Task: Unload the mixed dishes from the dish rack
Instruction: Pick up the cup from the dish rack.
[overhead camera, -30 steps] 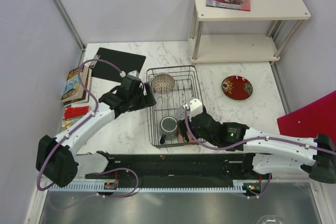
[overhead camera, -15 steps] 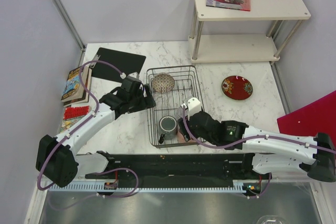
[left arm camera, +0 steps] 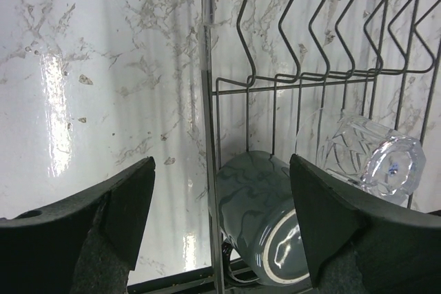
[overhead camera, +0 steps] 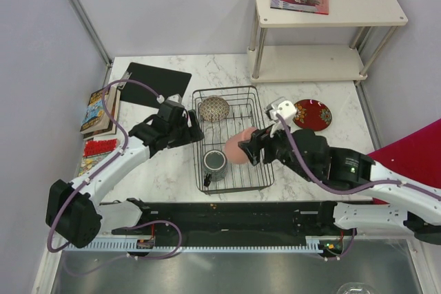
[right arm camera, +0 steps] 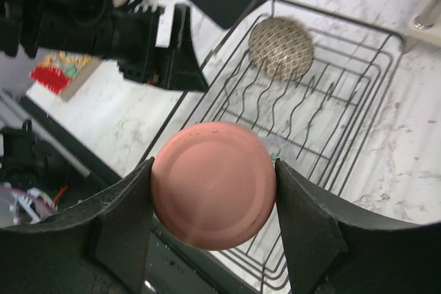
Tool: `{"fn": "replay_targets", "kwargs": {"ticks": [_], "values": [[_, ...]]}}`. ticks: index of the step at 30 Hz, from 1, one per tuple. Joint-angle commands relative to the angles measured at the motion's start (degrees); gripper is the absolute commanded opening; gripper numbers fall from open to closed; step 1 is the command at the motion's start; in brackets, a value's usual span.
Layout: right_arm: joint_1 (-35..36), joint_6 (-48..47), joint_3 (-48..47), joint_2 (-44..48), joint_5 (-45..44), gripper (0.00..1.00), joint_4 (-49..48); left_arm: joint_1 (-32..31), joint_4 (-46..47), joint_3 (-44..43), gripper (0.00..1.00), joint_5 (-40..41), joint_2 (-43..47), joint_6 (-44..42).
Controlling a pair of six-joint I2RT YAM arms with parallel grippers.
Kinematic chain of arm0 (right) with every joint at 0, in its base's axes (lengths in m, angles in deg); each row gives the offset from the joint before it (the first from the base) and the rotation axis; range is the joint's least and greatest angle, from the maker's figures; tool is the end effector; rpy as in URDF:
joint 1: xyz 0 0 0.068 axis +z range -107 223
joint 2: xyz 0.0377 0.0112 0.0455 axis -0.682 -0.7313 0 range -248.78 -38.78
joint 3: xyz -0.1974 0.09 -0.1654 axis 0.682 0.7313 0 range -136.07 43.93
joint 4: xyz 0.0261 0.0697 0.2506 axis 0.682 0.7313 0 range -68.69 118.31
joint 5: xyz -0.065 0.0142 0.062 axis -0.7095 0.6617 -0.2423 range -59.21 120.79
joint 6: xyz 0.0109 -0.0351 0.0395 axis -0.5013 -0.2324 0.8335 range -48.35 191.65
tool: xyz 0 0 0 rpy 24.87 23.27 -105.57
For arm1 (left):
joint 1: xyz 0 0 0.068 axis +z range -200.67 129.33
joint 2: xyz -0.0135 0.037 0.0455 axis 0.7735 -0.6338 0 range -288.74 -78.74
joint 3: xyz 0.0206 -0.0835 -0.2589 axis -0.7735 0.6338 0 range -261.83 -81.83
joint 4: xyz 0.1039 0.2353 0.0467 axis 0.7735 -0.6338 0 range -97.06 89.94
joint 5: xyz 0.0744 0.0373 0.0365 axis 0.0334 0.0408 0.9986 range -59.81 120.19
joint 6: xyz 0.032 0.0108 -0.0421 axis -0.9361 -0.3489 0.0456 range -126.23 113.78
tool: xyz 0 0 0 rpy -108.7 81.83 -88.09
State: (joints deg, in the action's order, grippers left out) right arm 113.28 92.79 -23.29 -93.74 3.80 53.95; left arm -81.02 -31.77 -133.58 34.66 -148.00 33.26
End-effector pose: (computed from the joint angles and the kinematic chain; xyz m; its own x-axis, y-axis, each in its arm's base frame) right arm 0.0808 0.1772 0.4034 -0.3604 -0.0528 -0.9313 -0.6060 0.7722 0.1907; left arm 0.2169 -0.1239 0.2609 -0.7967 -0.2681 -0.5417 -0.0604 0.9271 -0.3699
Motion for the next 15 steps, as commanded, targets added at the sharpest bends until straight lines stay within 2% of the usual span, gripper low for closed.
{"fn": "replay_targets", "kwargs": {"ticks": [1, 2, 3, 5, 7, 9, 11, 12, 15], "values": [[0.21, -0.06, 3.3, 4.06, -11.32, 0.06, -6.35, 0.2, 1.11, -1.25, 0.85, 1.24, 5.08, 1.91], [0.21, 1.51, 4.8, 5.55, -13.16, 0.0, -8.02, 0.2, 1.55, -1.16, 0.85, 1.24, 7.01, 2.17], [-0.14, 1.88, 6.56, 6.26, -15.97, 0.0, -11.95, 0.2, 2.43, -0.55, 0.85, 0.81, 8.33, 2.44], [-1.19, 3.45, 11.92, 8.63, -16.08, 0.0, -16.97, 0.38, 6.64, 0.68, 0.85, -0.51, 10.79, 2.96], [-4.18, 5.47, 17.44, 10.3, -13.11, 0.0, -24.97, 0.99, 13.11, 3.31, 0.86, -4.19, 15.19, 3.66], [-8.39, 9.6, 21.58, 13.73, -10.12, 0.0, -34.63, 2.3, 18.14, 6.47, 0.86, -13.05, 19.13, 4.46], [-11.9, 14.5, 26.51, 16.54, -3.27, 0.0, -42.09, 3.45, 27.45, 9.71, 0.86, -19.9, 21.26, 7.0], [-15.14, 16.19, 27.48, 16.99, -1.69, 0.0, -43.53, 4.15, 31.05, 10.78, 0.86, -25.59, 21.96, 8.31], [-21.03, 21.89, 30.83, 17.96, 5.52, 0.0, -51.32, 4.59, 42.84, 14.03, 0.86, -34.14, 22.76, 13.59]]}}
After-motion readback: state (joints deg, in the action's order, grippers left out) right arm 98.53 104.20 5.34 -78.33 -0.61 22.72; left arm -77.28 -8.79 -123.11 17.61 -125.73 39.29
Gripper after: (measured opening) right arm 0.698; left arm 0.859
